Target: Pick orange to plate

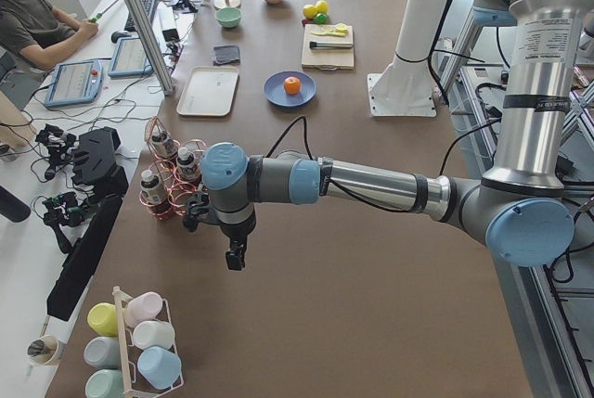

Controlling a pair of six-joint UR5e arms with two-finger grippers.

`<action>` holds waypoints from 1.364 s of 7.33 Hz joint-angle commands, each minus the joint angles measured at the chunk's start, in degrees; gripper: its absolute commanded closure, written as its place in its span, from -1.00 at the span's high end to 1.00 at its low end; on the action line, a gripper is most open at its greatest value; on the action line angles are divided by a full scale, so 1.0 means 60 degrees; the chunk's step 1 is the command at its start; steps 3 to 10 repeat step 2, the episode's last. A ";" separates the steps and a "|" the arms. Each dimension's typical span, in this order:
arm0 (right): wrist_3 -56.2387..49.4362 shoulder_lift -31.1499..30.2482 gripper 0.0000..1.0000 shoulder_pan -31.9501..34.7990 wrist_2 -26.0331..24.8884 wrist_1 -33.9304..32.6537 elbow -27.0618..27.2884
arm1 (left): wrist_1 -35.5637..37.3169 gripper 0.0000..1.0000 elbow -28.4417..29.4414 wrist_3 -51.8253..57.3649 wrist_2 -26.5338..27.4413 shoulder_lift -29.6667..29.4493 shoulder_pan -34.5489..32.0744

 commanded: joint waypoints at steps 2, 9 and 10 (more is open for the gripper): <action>-0.0010 -0.0050 1.00 0.0000 -0.0190 -0.0015 -0.0021 | 0.0004 0.95 -0.0013 -0.0030 0.0000 -0.0032 0.0054; -0.0010 -0.0050 1.00 0.0000 -0.0190 -0.0015 -0.0021 | 0.0004 0.95 -0.0013 -0.0030 0.0000 -0.0032 0.0054; -0.0010 -0.0050 1.00 0.0000 -0.0190 -0.0015 -0.0021 | 0.0004 0.95 -0.0013 -0.0030 0.0000 -0.0032 0.0054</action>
